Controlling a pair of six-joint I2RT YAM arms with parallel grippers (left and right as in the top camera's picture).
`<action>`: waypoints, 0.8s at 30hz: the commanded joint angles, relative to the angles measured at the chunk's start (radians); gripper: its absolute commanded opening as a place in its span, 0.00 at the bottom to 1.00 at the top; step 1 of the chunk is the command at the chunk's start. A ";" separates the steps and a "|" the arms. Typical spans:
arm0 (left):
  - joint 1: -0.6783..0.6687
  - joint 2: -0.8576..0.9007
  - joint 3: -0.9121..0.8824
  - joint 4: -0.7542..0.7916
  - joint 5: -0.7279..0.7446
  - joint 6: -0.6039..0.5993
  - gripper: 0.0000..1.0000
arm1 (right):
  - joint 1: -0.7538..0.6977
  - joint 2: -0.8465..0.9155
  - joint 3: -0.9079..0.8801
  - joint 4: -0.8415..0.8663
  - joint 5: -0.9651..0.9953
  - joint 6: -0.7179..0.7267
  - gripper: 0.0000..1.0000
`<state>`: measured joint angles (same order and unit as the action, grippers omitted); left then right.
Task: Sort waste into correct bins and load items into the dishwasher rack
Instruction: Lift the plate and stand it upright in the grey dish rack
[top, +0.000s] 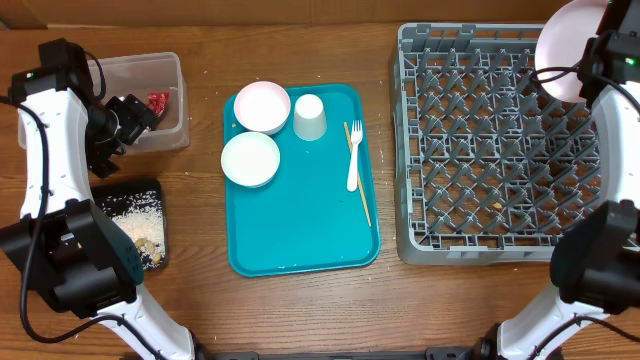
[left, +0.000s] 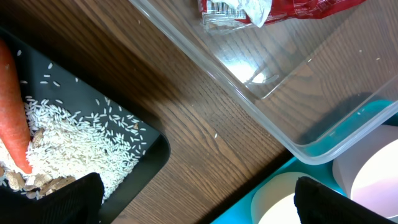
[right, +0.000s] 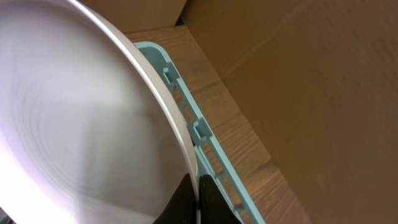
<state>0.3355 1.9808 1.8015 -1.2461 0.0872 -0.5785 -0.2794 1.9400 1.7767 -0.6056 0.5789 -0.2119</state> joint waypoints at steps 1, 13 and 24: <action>-0.002 -0.006 0.002 -0.002 0.007 -0.020 1.00 | 0.005 0.028 0.014 0.042 0.040 -0.100 0.04; -0.002 -0.006 0.002 -0.002 0.007 -0.020 1.00 | 0.035 0.065 0.010 0.025 0.062 -0.043 0.34; -0.002 -0.006 0.002 -0.002 0.007 -0.020 1.00 | 0.256 -0.017 0.011 -0.110 -0.064 0.151 0.71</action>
<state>0.3355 1.9808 1.8015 -1.2457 0.0872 -0.5785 -0.0868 1.9942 1.7767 -0.6979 0.5774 -0.1375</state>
